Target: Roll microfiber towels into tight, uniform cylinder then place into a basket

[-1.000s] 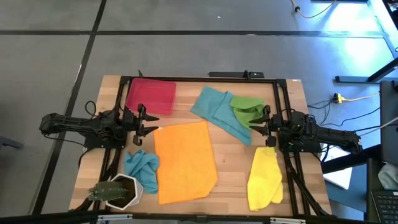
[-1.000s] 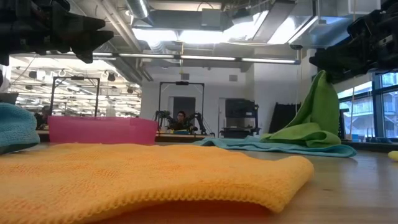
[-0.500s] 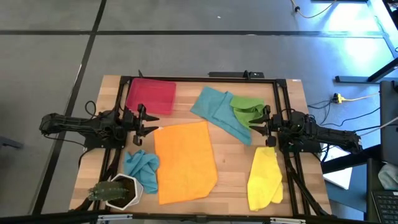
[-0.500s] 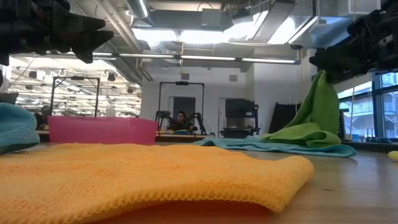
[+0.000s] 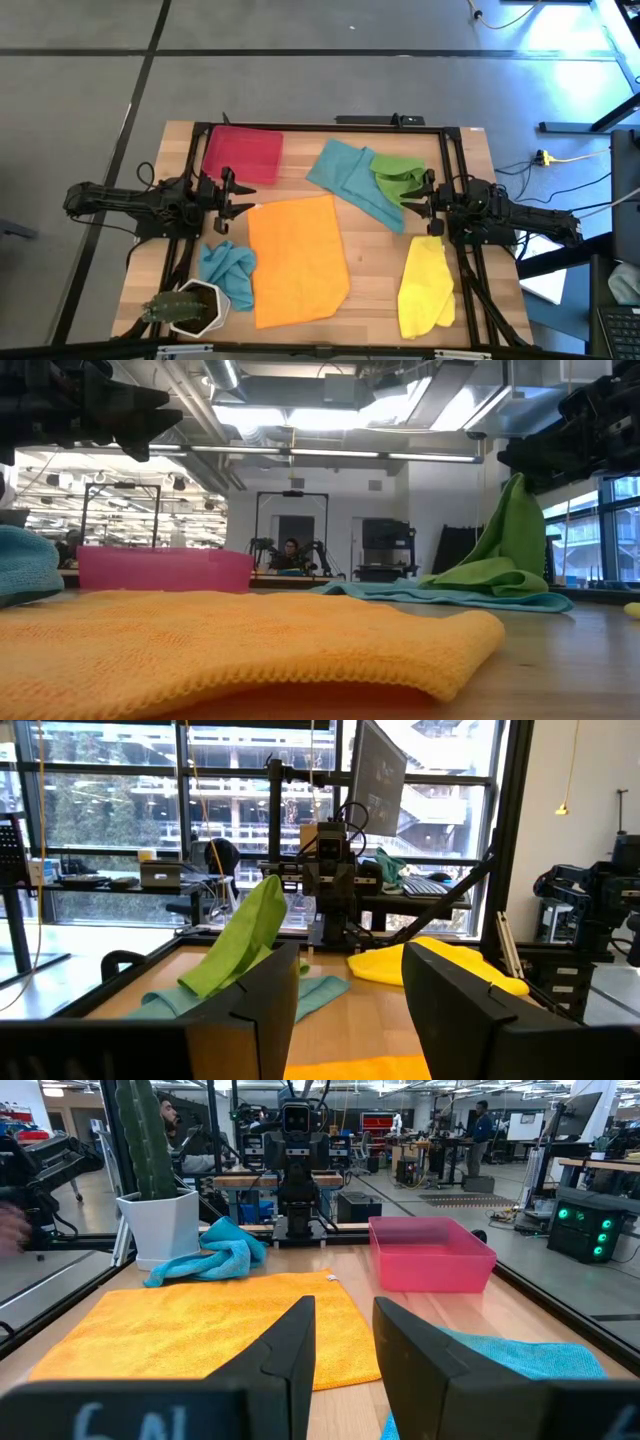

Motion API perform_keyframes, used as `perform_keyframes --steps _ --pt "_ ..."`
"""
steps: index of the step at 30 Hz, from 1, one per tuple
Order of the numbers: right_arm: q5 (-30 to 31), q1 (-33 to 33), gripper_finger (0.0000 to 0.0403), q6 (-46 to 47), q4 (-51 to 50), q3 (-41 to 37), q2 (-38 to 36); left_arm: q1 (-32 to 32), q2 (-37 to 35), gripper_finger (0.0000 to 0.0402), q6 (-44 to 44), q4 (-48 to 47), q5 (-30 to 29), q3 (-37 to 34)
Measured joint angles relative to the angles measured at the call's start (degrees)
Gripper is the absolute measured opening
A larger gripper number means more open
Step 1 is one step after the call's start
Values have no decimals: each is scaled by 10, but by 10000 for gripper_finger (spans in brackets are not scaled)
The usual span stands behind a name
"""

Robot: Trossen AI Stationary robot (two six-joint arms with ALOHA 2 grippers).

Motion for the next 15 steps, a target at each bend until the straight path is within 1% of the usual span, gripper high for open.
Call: perform_keyframes --steps 2,5,10,13,15 --pt "0 0 105 0 0 0 0 0 0 168 -3 0 0 0" --pt "0 0 105 0 0 0 0 0 0 168 -44 16 4 0" --pt "0 0 105 0 0 0 0 0 0 168 -118 87 2 0" --pt "0 0 105 0 0 0 0 0 0 168 -149 167 -16 5" --pt "0 0 105 0 0 0 0 0 3 168 -155 172 -3 25"
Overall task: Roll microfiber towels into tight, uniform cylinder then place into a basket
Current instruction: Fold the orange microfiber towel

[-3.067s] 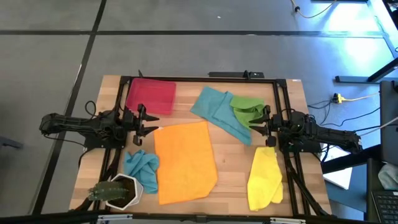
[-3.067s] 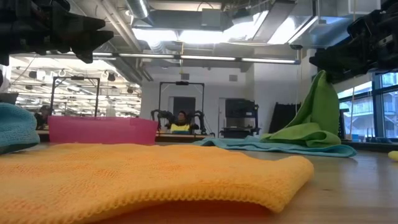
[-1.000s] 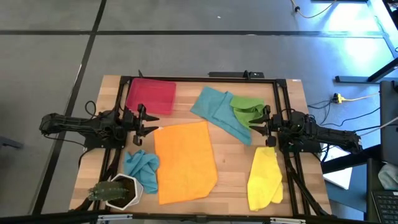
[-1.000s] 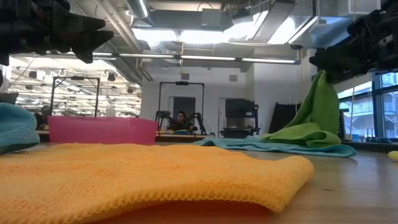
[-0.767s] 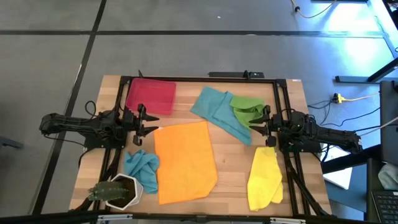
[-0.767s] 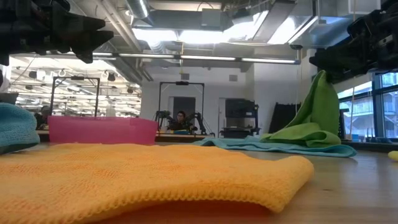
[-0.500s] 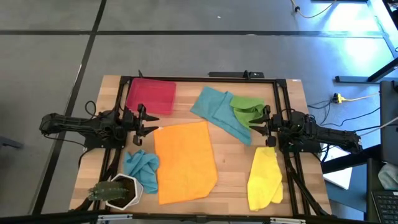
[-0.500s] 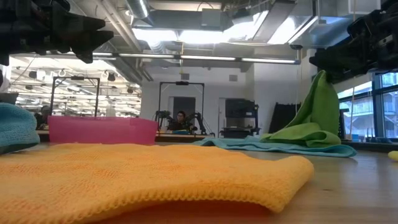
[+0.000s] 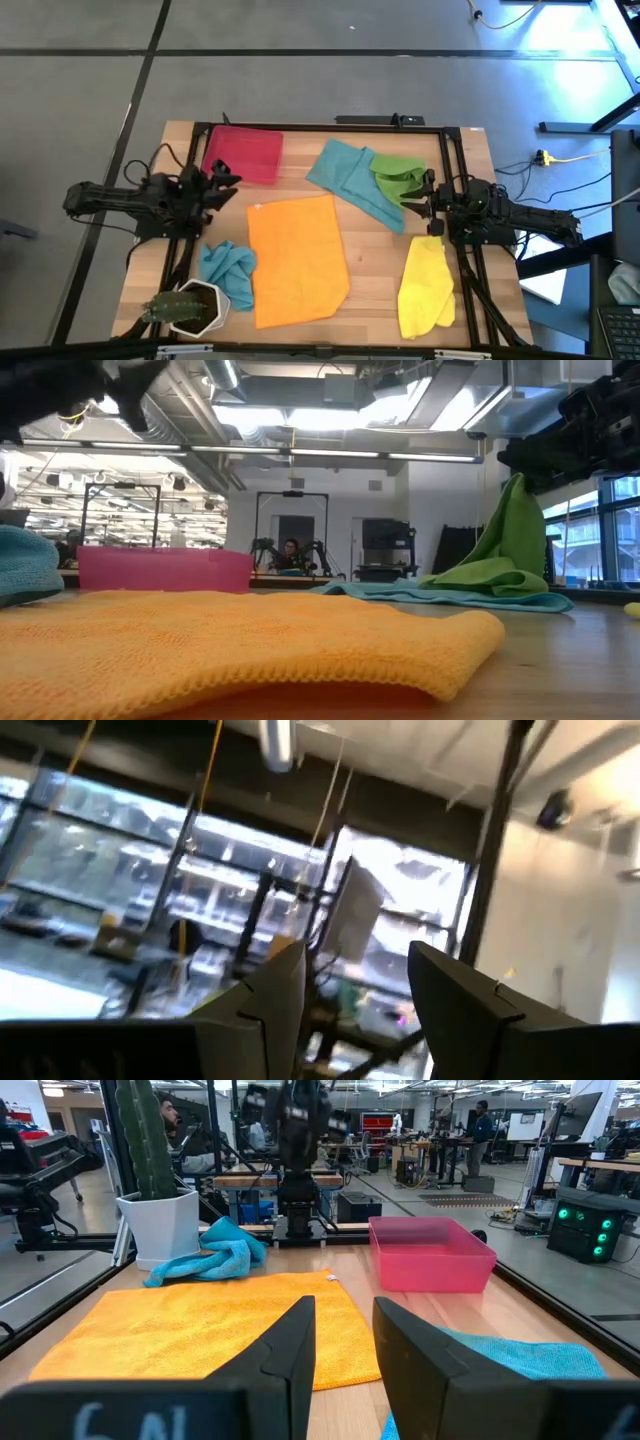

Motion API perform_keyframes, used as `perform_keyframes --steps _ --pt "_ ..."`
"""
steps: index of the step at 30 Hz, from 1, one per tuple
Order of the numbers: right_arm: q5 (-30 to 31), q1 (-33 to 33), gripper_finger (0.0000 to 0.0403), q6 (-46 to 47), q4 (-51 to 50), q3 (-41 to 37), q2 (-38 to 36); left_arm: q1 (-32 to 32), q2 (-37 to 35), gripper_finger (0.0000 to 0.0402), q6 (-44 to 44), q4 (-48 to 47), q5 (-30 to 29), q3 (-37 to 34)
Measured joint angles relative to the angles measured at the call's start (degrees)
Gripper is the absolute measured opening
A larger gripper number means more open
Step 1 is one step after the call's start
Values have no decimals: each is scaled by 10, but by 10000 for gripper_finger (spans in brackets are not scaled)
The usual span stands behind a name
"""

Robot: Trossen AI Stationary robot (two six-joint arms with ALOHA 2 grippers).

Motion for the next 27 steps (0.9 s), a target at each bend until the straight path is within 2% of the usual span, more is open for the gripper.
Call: perform_keyframes --steps 3,6,9,13,20,22,25,27 --pt "0 0 105 0 0 0 0 -8 20 168 3 -44 48 46" --pt "0 0 105 0 0 0 0 -27 85 168 32 -108 63 93" --pt "0 0 105 0 0 0 0 -49 164 168 65 -147 59 140" --pt "0 0 105 0 0 0 0 -62 265 168 93 -206 17 182" --pt "0 0 105 0 0 0 0 -66 382 168 75 -218 5 202" --pt "0 0 105 0 0 0 0 -73 406 168 65 -199 26 206" --pt "0 0 105 0 0 0 0 -112 456 168 64 -138 109 229" --pt "0 0 105 0 0 0 0 -154 480 168 79 -177 121 263"
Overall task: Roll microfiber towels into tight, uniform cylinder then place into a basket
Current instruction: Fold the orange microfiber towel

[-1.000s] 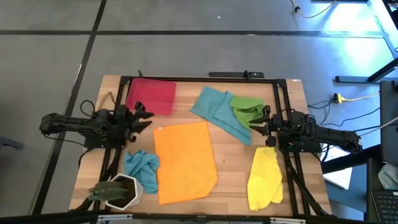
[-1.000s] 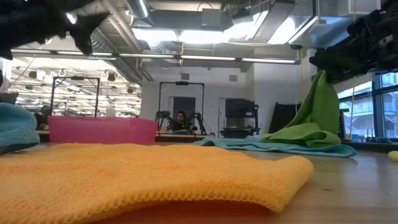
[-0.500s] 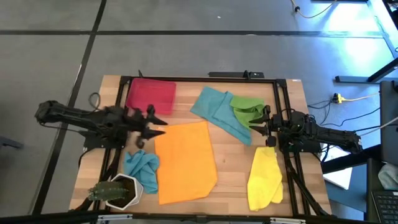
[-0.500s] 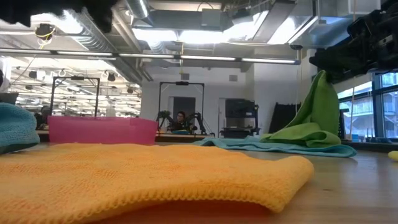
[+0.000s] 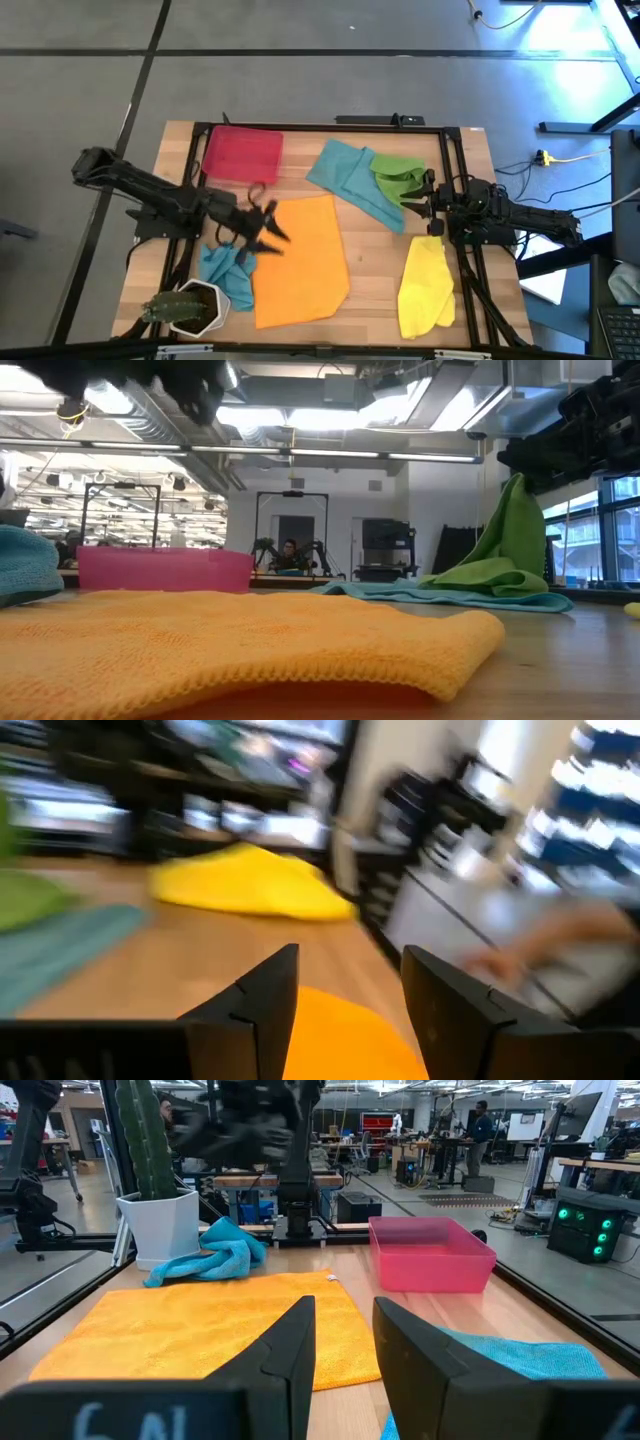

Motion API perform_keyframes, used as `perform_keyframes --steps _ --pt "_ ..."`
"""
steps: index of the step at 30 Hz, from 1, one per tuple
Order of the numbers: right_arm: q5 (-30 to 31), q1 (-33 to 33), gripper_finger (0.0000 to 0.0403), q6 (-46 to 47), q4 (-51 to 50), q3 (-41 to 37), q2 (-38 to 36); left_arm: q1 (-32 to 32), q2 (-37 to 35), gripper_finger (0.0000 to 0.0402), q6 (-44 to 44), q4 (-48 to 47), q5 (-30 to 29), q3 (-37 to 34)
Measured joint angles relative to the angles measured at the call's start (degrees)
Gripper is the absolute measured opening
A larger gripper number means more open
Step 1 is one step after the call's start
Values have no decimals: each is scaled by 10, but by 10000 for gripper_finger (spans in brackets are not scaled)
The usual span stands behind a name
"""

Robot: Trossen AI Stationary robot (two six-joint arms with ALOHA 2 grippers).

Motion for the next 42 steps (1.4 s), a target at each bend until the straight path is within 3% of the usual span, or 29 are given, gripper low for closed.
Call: perform_keyframes --steps 5,8,15,21,30,34,42 --pt "0 0 105 0 0 0 0 -102 73 168 45 -244 -155 121" --pt "0 0 105 0 0 0 0 -146 129 168 42 -345 -205 168" --pt "0 0 105 0 0 0 0 -236 235 168 41 -373 -207 178" --pt "0 0 105 0 0 0 0 -281 286 168 7 -373 -211 178" --pt "0 0 105 0 0 0 0 -308 321 168 -74 -392 -211 178" --pt "0 0 105 0 0 0 0 -312 322 168 -71 -389 -211 181" --pt "0 0 105 0 0 0 0 -290 322 168 -30 -509 -252 266"
